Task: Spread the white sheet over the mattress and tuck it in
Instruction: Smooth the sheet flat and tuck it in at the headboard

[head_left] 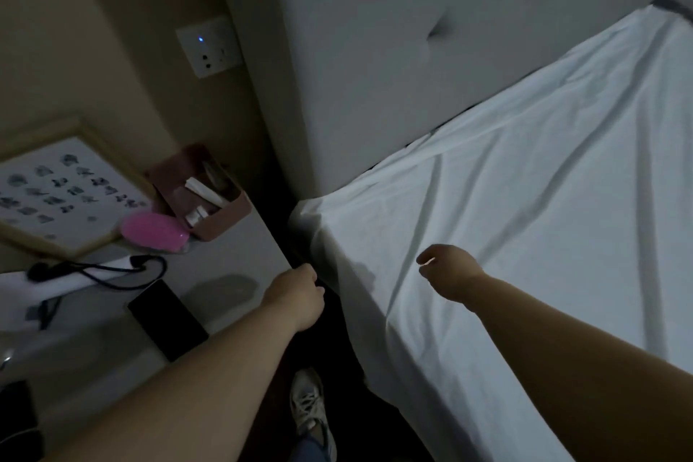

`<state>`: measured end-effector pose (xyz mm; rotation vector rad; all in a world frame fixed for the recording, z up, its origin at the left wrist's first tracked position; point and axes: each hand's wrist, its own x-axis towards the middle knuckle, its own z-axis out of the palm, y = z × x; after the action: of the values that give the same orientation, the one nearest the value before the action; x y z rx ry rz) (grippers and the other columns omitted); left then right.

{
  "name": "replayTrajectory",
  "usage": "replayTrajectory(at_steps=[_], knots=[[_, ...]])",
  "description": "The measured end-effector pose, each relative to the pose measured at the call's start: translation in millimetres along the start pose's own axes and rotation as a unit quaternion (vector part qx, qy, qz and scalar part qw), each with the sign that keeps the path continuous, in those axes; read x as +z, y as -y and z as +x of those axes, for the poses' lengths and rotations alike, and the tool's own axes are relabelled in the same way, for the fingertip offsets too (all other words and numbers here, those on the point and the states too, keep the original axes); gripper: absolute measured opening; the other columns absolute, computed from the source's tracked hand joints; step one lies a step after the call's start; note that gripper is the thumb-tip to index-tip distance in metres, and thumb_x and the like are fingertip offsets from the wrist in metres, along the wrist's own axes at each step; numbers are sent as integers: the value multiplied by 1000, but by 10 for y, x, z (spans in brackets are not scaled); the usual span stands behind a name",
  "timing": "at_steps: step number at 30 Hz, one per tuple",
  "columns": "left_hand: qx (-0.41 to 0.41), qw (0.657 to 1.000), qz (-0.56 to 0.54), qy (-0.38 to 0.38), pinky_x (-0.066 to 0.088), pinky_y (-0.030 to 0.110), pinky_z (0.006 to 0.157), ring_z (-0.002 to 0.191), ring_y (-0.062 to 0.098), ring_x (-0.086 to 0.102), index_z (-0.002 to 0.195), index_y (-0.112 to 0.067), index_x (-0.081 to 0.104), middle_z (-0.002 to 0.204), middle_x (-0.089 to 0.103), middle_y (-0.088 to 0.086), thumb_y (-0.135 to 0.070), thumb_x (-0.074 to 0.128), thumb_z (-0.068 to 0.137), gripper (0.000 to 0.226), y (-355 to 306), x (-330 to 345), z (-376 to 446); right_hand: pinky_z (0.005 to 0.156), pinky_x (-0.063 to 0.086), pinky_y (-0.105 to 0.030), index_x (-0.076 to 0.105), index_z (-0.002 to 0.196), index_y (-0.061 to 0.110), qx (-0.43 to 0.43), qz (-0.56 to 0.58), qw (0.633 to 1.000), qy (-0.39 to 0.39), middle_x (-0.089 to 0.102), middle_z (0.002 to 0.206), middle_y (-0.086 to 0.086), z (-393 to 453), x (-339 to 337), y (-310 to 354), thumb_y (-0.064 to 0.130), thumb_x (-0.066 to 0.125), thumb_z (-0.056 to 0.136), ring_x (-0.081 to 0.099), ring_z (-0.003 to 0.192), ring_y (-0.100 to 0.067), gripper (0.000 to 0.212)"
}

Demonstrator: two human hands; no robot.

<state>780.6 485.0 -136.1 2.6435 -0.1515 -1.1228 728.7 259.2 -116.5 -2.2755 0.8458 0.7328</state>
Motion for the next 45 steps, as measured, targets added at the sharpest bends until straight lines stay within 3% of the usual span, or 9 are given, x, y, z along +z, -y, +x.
replayTrajectory(at_steps=[7, 15, 18, 22, 27, 31, 35, 39, 45], knots=[[6, 999, -32, 0, 41, 35, 97, 123, 31, 49, 135, -16, 41, 135, 51, 11, -26, 42, 100, 37, -153, 242, 1205, 102, 41, -34, 46, 136, 23, -46, -71, 995, -60, 45, 136, -11, 1291, 312, 164, 22, 56, 91, 47, 123, -31, 46], [-6, 992, -71, -109, 47, 36, 79, 99, 35, 61, 108, -13, 46, 106, 65, 12, -19, 51, 91, 19, -142, 560, 1865, 104, 42, -45, 19, 144, 43, -5, -56, 998, 15, 26, 142, -10, 2023, 539, 39, 33, 75, 76, 34, 130, -37, 88], [-20, 989, -72, -130, 47, 35, 78, 99, 36, 60, 97, -15, 56, 105, 66, 13, -21, 53, 88, 11, -103, 552, 1949, 100, 46, -44, 24, 141, 44, -10, -39, 999, 25, 29, 140, -11, 2092, 495, 14, 31, 79, 72, 39, 126, -37, 89], [-38, 972, -166, -164, 45, 35, 93, 115, 33, 56, 127, -15, 50, 127, 58, 11, -22, 57, 84, 44, -122, 573, 1945, 103, 44, -45, 26, 140, 44, -17, -30, 999, 24, 29, 140, -12, 2101, 494, 10, 30, 80, 72, 39, 127, -36, 88], [-35, 970, -134, -199, 45, 35, 80, 101, 39, 59, 96, -5, 62, 105, 67, 20, -23, 52, 90, 22, -142, 496, 1994, 106, 41, -45, 23, 142, 44, -27, -33, 999, 16, 29, 141, -11, 2082, 510, -9, 31, 77, 75, 37, 129, -36, 87], [-31, 962, -163, -216, 44, 35, 91, 113, 37, 55, 121, -12, 59, 123, 59, 17, -20, 48, 95, 30, -147, 451, 2024, 105, 42, -45, 26, 142, 43, -31, -16, 999, 15, 31, 139, -11, 2058, 513, -42, 30, 77, 76, 39, 127, -35, 85], [-6, 960, -142, -241, 40, 34, 91, 115, 35, 51, 120, -10, 57, 128, 51, 16, -17, 44, 96, 28, -135, 468, 1931, 102, 46, -44, 31, 141, 42, -32, 12, 999, 18, 35, 134, -12, 2054, 496, -48, 28, 76, 76, 45, 121, -34, 80], [23, 956, -195, -220, 42, 35, 80, 103, 38, 57, 114, -8, 52, 113, 63, 19, -16, 39, 99, 22, -92, 489, 1595, 103, 43, -42, 28, 145, 34, -58, -75, 995, -34, 38, 133, -15, 1884, 426, -25, 19, 57, 88, 42, 122, -36, 66], [74, 936, -292, -180, 38, 32, 68, 78, 28, 51, 94, -15, 38, 80, 49, 4, -19, 35, 101, 8, -2, 221, 1138, 104, 38, -39, 22, 148, 31, -177, -177, 958, -142, 25, 149, -8, 1557, 199, 171, 7, 51, 89, 27, 133, -30, 71]])
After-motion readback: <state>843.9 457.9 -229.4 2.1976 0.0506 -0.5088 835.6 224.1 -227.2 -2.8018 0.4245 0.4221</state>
